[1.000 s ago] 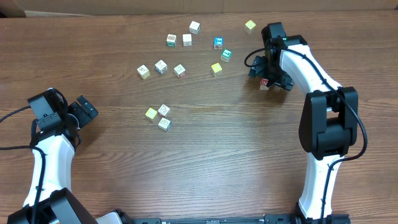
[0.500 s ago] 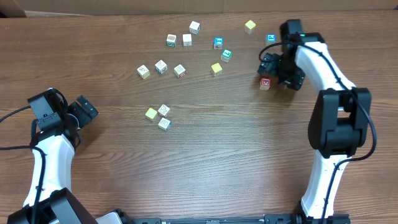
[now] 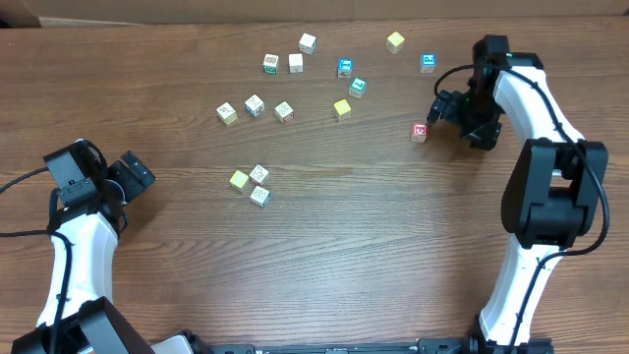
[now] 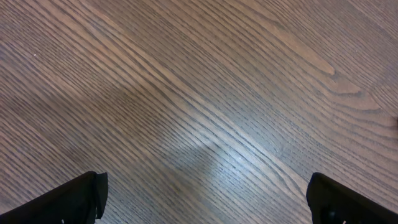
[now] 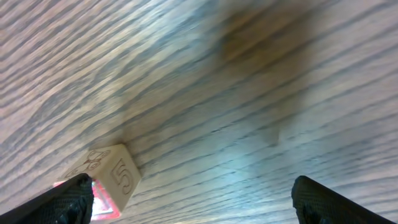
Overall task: Form a circle
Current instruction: 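Lower the right gripper onto the butterfly 5 block and grasp it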
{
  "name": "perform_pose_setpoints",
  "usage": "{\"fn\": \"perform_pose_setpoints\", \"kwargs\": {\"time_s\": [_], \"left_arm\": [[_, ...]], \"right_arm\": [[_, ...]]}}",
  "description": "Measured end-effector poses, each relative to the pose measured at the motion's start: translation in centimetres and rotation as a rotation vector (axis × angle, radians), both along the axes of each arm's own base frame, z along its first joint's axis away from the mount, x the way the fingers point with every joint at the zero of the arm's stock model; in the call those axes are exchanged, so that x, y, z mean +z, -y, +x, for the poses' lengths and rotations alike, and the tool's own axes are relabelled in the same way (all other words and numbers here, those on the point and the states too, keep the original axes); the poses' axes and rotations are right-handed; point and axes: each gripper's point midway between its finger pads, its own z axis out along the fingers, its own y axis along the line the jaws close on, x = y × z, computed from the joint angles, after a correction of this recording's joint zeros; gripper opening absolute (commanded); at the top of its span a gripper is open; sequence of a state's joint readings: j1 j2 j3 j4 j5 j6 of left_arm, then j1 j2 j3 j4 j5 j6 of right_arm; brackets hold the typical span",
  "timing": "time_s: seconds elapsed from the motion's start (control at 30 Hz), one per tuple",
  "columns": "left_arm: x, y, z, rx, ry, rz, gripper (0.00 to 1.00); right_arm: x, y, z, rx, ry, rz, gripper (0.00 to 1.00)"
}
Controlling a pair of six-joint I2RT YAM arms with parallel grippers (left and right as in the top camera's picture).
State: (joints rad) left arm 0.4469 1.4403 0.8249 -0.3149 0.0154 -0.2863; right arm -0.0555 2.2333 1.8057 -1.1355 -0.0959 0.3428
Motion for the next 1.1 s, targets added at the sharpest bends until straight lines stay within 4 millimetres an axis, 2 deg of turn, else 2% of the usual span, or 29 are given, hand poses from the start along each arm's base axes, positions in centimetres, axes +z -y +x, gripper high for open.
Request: {"fn": "perform_pose_setpoints", "kwargs": {"time_s": [0.37, 0.6, 0.8, 0.9, 1.03, 1.07, 1.1], "left_arm": [[0.0, 0.0, 0.0, 0.0, 0.0, 0.0, 1.0], [0.0, 0.0, 0.0, 0.0, 0.0, 0.0, 1.0], [0.0, 0.0, 0.0, 0.0, 0.0, 0.0, 1.0], [0.0, 0.0, 0.0, 0.0, 0.0, 0.0, 0.99], [0.0, 0.0, 0.0, 0.0, 0.0, 0.0, 1.0], [0.0, 0.0, 0.0, 0.0, 0.0, 0.0, 1.0], [0.0, 0.0, 0.0, 0.0, 0.0, 0.0, 1.0]], "right_arm": [[-0.5, -2.8, 0.5, 0.096, 0.031, -0.017, 1.0], [-1.3, -4.5, -0.5, 0.144, -0.001, -0.045, 1.0], [-1.3, -5.6, -0.4, 0.175, 0.009, -0.061, 0.99], [-1.3, -6.2, -0.1, 0.187, 0.024, -0.061, 0.91], [-1.2, -6.7, 0.0, 0.196, 0.033, -0.063, 0.58], [-1.2, -6.9, 0.0, 0.205, 0.035, -0.064, 0.52], [-1.2, -7.1, 0.0, 0.219, 0.037, -0.065, 0.51]]}}
